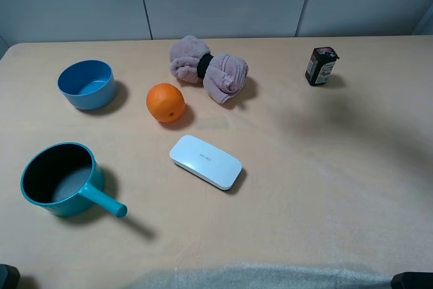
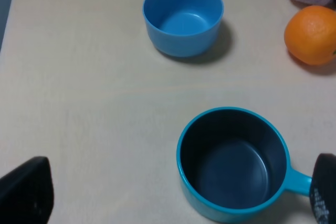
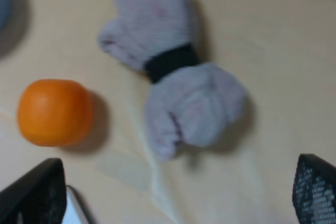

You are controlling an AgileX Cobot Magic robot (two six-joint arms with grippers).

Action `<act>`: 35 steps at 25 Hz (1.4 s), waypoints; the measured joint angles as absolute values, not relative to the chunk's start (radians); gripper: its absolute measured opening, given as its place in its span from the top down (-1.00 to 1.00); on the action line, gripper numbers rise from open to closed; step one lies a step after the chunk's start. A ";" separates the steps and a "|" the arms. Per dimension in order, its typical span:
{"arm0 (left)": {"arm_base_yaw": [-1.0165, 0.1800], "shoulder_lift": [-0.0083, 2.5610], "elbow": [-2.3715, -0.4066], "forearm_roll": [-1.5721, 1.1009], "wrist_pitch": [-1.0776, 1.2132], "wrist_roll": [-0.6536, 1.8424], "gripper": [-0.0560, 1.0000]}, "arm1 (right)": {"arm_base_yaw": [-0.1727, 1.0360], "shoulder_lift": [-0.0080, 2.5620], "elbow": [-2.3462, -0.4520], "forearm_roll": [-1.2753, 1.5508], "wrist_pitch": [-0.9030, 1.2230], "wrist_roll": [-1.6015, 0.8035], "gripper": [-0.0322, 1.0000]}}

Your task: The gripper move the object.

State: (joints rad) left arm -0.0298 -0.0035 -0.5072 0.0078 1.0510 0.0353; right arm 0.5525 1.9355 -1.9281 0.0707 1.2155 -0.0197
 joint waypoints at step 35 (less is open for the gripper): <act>-0.030 -0.004 -0.507 0.008 1.051 0.035 -0.99 | 0.002 0.456 -0.681 0.051 1.065 -0.019 -0.37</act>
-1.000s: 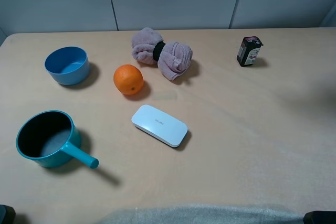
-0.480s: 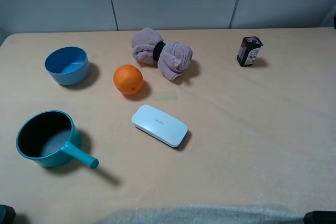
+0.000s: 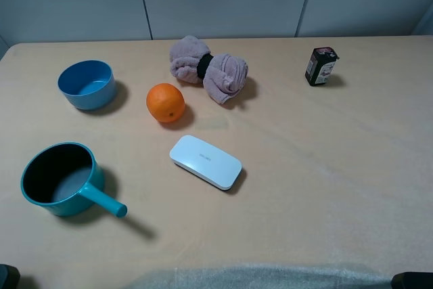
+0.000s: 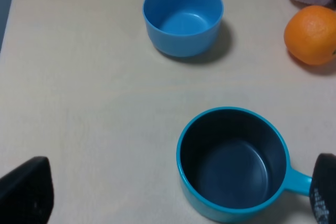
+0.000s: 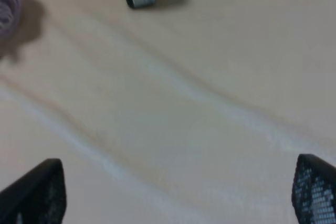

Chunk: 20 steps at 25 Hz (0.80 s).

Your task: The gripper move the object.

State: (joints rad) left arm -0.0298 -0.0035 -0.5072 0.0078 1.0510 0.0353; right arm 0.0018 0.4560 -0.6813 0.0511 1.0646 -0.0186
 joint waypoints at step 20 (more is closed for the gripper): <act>-0.030 -0.004 -0.507 0.008 1.051 0.035 -0.99 | 0.086 0.094 -0.500 -0.009 1.011 -0.019 -0.37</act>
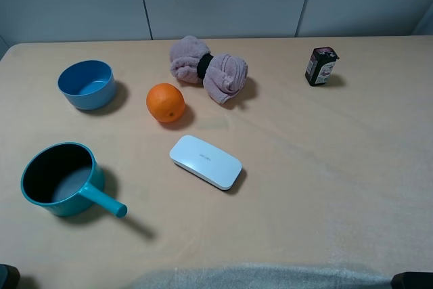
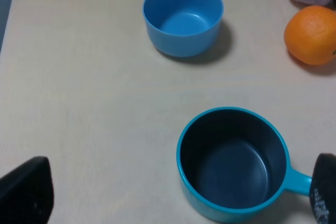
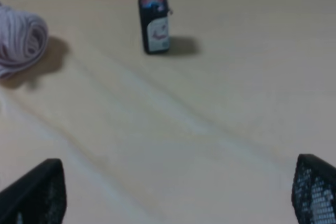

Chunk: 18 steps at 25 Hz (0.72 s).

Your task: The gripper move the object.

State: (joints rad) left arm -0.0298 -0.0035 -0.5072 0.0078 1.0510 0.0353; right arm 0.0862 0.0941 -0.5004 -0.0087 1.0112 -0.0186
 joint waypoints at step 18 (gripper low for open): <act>-0.030 -0.004 -0.507 0.008 1.051 0.035 -0.99 | 0.086 -0.007 -0.494 -0.067 1.010 -0.009 -0.37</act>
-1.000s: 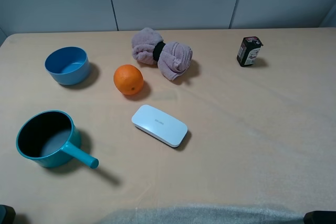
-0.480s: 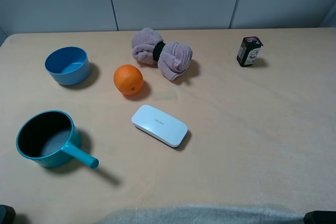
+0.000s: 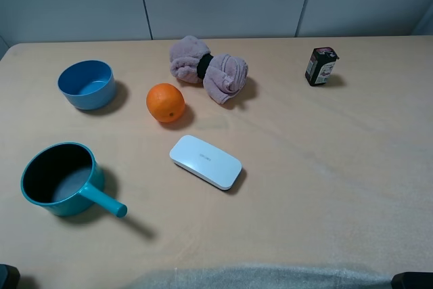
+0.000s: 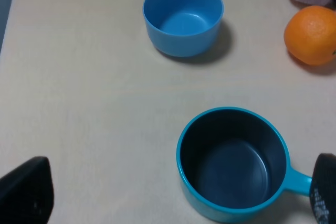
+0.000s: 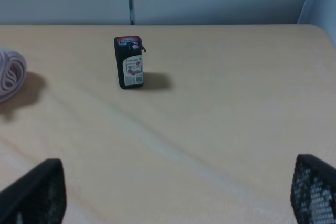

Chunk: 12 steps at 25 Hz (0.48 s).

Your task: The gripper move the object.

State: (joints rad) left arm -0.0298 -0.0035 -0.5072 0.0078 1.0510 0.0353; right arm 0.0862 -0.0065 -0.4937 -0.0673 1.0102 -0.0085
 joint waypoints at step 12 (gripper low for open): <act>-0.030 -0.004 -0.507 0.008 1.051 0.035 -0.99 | 0.086 -0.007 -0.494 -0.067 1.010 -0.009 -0.37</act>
State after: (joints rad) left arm -0.0298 -0.0035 -0.5072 0.0078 1.0510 0.0353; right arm 0.0862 -0.0065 -0.4937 -0.0673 1.0102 -0.0085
